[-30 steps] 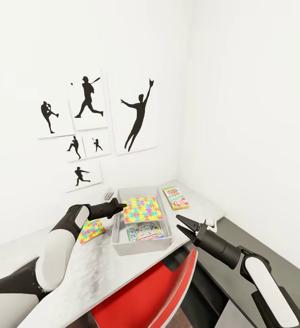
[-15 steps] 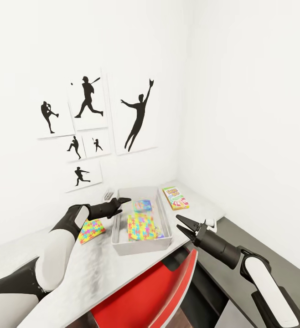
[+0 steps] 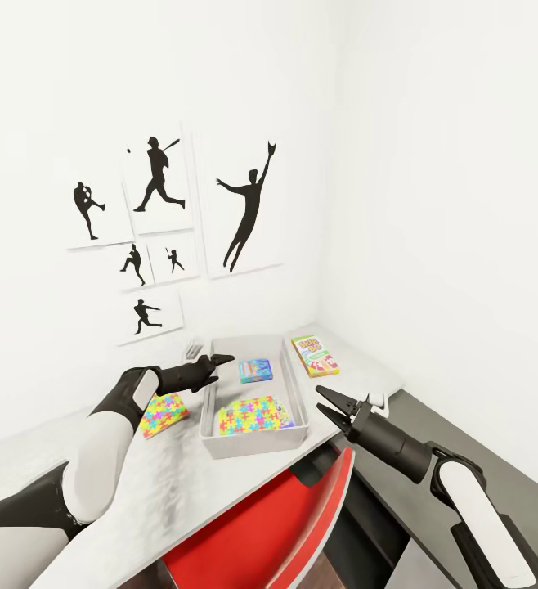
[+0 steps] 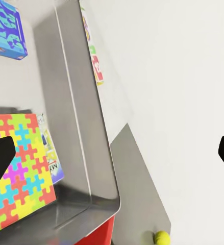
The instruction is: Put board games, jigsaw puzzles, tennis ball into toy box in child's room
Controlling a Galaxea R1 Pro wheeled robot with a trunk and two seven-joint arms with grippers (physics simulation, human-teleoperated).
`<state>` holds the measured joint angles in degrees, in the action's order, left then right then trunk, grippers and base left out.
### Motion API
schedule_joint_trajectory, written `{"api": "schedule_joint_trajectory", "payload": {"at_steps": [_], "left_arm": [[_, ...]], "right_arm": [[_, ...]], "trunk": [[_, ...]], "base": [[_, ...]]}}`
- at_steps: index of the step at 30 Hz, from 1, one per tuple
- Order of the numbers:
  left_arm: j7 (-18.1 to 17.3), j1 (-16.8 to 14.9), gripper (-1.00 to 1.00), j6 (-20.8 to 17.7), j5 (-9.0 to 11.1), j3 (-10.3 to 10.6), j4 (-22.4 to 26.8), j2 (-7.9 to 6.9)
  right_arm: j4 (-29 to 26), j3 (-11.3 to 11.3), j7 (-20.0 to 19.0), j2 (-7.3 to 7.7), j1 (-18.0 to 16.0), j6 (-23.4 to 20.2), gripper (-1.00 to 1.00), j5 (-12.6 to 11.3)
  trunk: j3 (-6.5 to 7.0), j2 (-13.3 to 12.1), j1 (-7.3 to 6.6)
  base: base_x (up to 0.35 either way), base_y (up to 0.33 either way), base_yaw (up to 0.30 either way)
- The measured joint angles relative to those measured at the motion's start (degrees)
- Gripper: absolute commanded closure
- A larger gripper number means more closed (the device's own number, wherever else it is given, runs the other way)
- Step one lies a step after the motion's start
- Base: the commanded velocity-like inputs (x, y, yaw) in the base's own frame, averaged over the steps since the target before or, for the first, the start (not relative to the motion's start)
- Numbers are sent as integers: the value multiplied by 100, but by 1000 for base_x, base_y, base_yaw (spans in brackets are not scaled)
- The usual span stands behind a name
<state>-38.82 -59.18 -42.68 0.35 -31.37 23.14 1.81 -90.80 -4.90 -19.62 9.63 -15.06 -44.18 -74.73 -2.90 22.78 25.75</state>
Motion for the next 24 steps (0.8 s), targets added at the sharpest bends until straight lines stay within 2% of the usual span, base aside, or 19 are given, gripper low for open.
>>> {"api": "schedule_joint_trajectory", "payload": {"at_steps": [8,14,18,19,21,24], "left_arm": [[-104,0,-100,-12,19,-31,39,-25],[-218,8,-100,-54,27,-41,92,-166],[-710,14,-100,-68,25,-18,106,-323],[-1034,16,-100,-78,16,-7,109,-409],[-1345,23,-100,-82,3,0,111,-508],[-1668,34,-100,-84,-5,5,113,-654]], "right_arm": [[0,0,-83,2,0,12,-100,1],[0,0,-170,1,0,32,-100,10],[0,0,-183,0,0,35,-100,13],[4,0,-185,0,0,36,-100,13],[7,0,-187,0,0,36,-100,13],[11,0,-187,0,0,36,-100,13]], "trunk": [[0,0,0],[0,0,0],[0,0,0],[0,0,0],[0,0,0],[0,0,0]], "base": [[0,0,0],[0,0,0],[0,0,0],[0,0,0],[0,0,0],[0,0,0]]}}
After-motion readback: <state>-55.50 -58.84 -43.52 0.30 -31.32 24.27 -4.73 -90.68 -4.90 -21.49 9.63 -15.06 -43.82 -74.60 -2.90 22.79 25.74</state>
